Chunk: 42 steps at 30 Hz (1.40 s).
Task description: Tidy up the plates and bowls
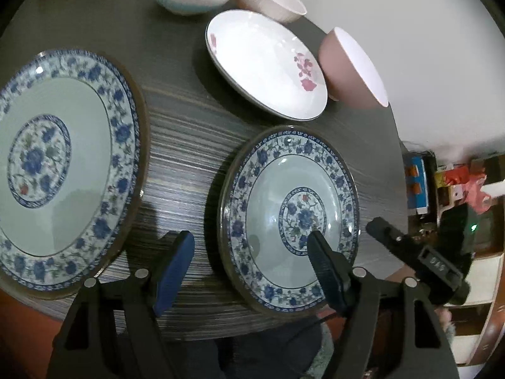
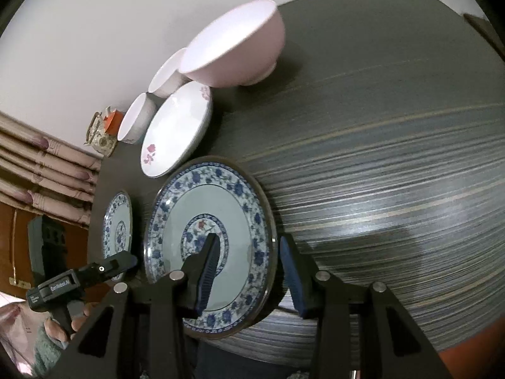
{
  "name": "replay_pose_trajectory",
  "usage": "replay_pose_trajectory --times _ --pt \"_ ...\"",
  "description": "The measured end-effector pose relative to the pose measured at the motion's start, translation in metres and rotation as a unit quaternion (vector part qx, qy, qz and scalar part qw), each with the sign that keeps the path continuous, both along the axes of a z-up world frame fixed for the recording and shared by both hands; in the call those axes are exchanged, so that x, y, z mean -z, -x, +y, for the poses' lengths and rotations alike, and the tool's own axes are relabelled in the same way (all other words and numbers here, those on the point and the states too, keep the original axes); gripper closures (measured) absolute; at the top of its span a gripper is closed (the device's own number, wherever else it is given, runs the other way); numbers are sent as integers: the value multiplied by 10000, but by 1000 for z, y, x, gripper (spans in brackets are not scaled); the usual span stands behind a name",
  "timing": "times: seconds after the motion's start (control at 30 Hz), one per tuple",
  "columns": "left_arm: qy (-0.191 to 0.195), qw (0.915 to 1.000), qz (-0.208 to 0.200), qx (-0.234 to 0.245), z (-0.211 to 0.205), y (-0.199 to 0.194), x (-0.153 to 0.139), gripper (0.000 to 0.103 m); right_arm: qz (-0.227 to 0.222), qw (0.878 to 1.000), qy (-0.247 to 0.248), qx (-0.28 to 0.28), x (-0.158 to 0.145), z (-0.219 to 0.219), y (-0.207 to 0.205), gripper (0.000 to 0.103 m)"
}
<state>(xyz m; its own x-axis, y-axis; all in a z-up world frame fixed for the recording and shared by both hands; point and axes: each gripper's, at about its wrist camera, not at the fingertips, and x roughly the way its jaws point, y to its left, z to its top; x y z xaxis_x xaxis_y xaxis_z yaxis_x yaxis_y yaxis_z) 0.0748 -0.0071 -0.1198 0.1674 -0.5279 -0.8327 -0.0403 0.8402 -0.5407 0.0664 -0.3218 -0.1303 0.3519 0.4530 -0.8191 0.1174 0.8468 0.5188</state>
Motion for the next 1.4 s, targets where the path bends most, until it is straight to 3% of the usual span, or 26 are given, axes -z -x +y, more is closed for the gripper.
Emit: replay_pose_trajectory --times 0.1,0.4,0.63,1.03,1.17,1.4 --pt "171 9997 174 -58 0 -4 3 38 89 9999 -41 32 7 -4 -3 62" --pt "18 9995 288 -98 3 -11 11 51 183 9997 -157 -18 16 -3 -4 63" --pt "-19 9992 399 -55 2 -14 20 65 288 9993 -241 13 23 -2 -7 72" --pt "-145 9992 327 159 -3 -18 22 82 399 9988 -285 -33 33 -1 -11 91" --pt "-233 9991 283 212 -2 -18 23 89 361 9992 -177 7 32 2 -10 91" --pt "-366 9989 88 292 -1 -13 16 90 214 9998 -22 -56 23 9 -6 91"
